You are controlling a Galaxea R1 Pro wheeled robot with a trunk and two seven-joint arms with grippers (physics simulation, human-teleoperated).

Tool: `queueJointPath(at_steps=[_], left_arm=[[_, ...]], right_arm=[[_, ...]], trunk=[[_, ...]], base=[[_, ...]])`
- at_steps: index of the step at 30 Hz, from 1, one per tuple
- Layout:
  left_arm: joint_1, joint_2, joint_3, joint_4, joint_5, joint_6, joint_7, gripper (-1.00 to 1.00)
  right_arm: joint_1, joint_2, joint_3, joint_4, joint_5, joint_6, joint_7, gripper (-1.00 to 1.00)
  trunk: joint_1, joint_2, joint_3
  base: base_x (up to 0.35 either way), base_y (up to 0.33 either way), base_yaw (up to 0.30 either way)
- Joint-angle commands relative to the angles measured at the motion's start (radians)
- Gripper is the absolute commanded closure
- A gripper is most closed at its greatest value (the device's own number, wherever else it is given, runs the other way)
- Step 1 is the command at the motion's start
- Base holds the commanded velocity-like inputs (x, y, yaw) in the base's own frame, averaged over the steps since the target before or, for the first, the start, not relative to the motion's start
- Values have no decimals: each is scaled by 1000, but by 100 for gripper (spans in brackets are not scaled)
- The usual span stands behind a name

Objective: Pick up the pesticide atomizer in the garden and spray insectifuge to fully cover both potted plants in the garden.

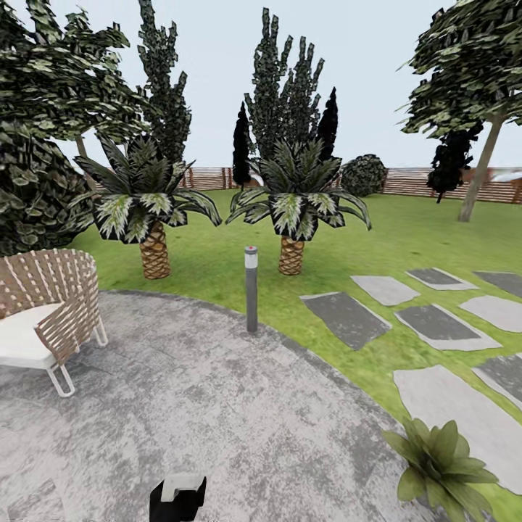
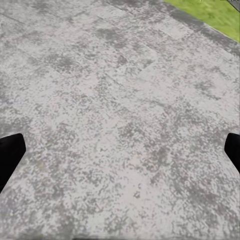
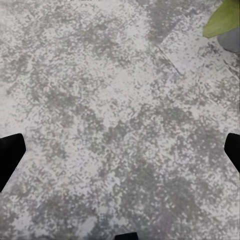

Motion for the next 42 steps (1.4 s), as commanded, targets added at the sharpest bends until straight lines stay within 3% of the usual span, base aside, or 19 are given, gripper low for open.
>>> queueJointPath(at_steps=[1,25,42], left_arm=[[-1,0,-1,1,0,-3,-1,-100],[-1,-1,-1,1,0,-3,-1,-100],[-1,-5,-1,1,0,-3,-1,-100]], right_arm=[[0,0,-2,0,0,-3,-1,-100],[0,0,-2,0,0,-7,-1,-100],[0,0,-2,0,0,-8,-1,-100]], trunk=[[0,-1,-1],[0,-1,-1],[0,-1,-1]], base=[[-5,-2,283],[-4,0,287],[-309,0,287]])
